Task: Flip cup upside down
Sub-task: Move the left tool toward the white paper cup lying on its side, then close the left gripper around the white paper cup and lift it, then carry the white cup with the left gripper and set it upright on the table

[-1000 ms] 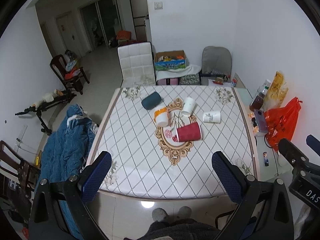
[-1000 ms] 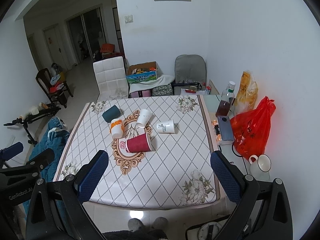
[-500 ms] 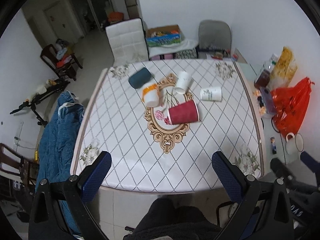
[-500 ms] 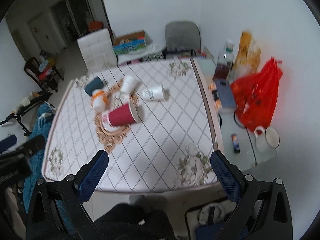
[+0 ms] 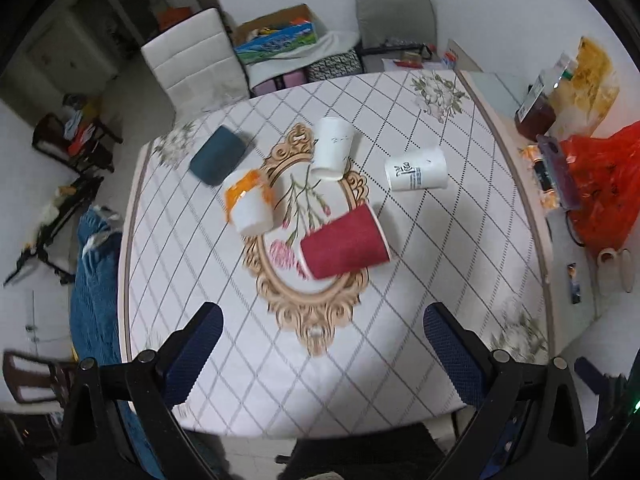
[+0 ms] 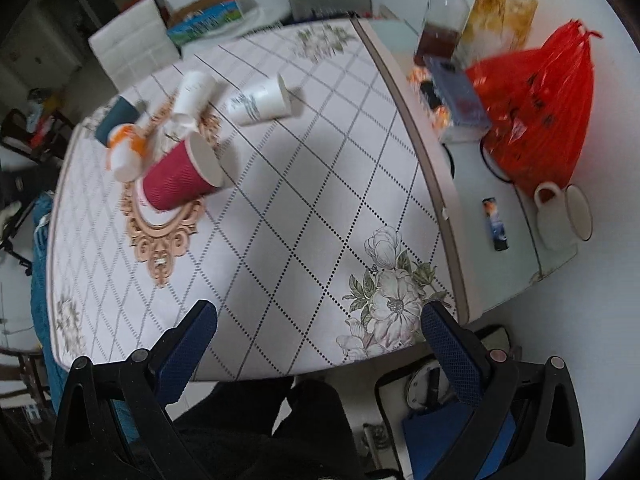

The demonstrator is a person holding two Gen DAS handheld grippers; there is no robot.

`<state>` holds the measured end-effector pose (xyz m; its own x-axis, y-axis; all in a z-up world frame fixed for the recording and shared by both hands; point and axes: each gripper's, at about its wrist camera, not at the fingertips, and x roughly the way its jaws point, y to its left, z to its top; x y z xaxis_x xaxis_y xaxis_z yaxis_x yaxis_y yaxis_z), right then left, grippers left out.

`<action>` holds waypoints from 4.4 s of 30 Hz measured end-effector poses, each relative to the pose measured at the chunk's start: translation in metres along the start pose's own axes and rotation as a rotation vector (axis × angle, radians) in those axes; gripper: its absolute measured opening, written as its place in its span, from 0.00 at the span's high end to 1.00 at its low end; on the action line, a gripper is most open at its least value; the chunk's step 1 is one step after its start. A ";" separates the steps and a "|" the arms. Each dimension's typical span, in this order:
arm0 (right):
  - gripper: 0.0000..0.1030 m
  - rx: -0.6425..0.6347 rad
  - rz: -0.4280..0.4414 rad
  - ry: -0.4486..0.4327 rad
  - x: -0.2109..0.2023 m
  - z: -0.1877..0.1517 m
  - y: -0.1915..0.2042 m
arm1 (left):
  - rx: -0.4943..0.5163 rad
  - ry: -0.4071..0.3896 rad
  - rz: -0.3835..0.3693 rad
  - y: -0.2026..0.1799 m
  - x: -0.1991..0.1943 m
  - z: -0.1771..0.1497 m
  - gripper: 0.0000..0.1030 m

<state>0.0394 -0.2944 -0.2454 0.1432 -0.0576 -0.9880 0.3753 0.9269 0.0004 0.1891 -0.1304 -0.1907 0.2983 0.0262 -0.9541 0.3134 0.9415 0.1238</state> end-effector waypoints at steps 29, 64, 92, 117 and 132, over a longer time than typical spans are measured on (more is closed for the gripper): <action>0.00 0.201 -0.065 0.258 0.155 0.067 -0.018 | 0.892 0.058 0.160 -0.139 0.193 0.121 0.02; 0.00 0.292 -0.073 0.258 0.162 0.083 -0.037 | 0.790 0.084 -0.045 -0.148 0.199 0.153 0.45; 0.00 0.028 -0.018 0.232 0.133 0.033 -0.027 | -0.132 0.506 -0.398 -0.012 0.148 -0.019 0.44; 0.00 -0.103 -0.104 0.304 0.173 0.018 -0.071 | -0.239 0.585 -0.334 -0.078 0.206 -0.067 0.41; 0.00 -0.078 -0.101 0.283 0.167 0.042 -0.068 | -0.173 0.563 -0.307 -0.098 0.203 -0.063 0.15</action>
<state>0.0761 -0.3829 -0.4041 -0.1555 -0.0552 -0.9863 0.3020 0.9480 -0.1007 0.1626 -0.1967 -0.4139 -0.3124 -0.1246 -0.9418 0.1455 0.9734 -0.1771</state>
